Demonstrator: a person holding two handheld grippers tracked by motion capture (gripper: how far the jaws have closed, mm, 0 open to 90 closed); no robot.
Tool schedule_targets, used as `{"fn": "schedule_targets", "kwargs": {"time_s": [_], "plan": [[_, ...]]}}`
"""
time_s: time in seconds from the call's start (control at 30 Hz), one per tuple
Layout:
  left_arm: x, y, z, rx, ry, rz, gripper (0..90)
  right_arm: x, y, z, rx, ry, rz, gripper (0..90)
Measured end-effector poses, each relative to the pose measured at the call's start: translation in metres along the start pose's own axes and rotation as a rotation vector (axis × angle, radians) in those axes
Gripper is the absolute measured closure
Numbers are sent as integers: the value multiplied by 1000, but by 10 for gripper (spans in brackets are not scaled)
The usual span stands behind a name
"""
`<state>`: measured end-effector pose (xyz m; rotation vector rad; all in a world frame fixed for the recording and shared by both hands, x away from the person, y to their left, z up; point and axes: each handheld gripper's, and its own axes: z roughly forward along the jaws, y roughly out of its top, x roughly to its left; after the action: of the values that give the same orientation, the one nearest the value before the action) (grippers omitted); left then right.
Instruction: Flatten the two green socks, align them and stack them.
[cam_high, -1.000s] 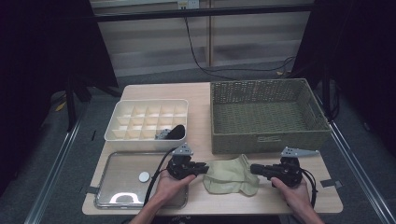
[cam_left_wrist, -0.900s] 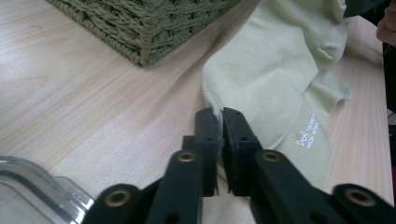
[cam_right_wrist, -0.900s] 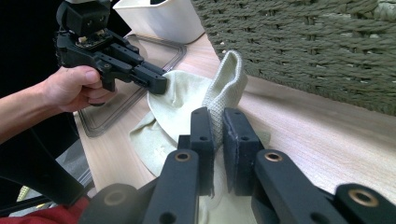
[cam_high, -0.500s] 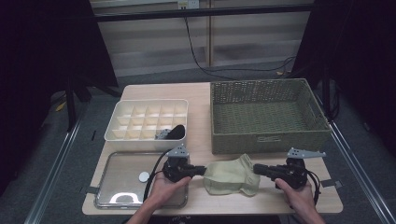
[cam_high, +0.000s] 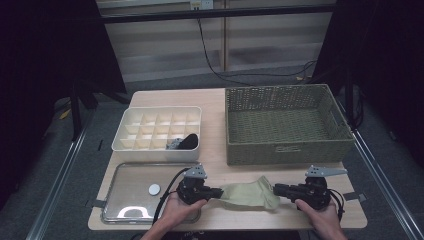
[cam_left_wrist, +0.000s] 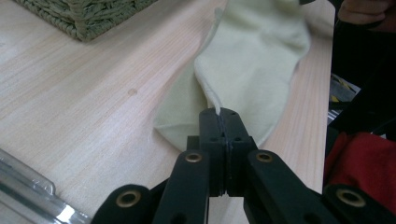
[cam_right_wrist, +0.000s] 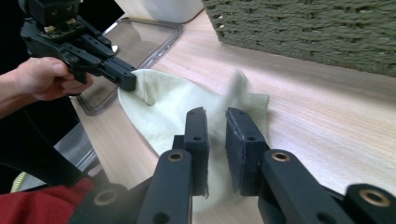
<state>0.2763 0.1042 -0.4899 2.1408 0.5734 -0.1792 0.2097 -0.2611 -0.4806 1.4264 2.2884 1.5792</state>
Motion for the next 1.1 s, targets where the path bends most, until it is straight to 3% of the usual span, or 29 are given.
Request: {"fn": "schedule_targets", "kwargs": {"time_s": [0.23, 0.5, 0.8, 0.97, 1.1], "plan": [[0, -1, -2, 1, 18, 1, 890, -1, 1, 2, -1, -8, -8, 785], [0, 0, -2, -4, 11, 10, 874, -7, 4, 15, 69, -46, -24, 751], [1, 0, -4, -19, 15, 10, 778, -14, 6, 26, 125, -81, -47, 725], [1, 1, -4, -9, 10, 9, 882, -14, 5, 29, 152, -99, -52, 773], [1, 1, -4, -8, 11, 15, 891, -15, 5, 29, 158, -99, -51, 865]]}}
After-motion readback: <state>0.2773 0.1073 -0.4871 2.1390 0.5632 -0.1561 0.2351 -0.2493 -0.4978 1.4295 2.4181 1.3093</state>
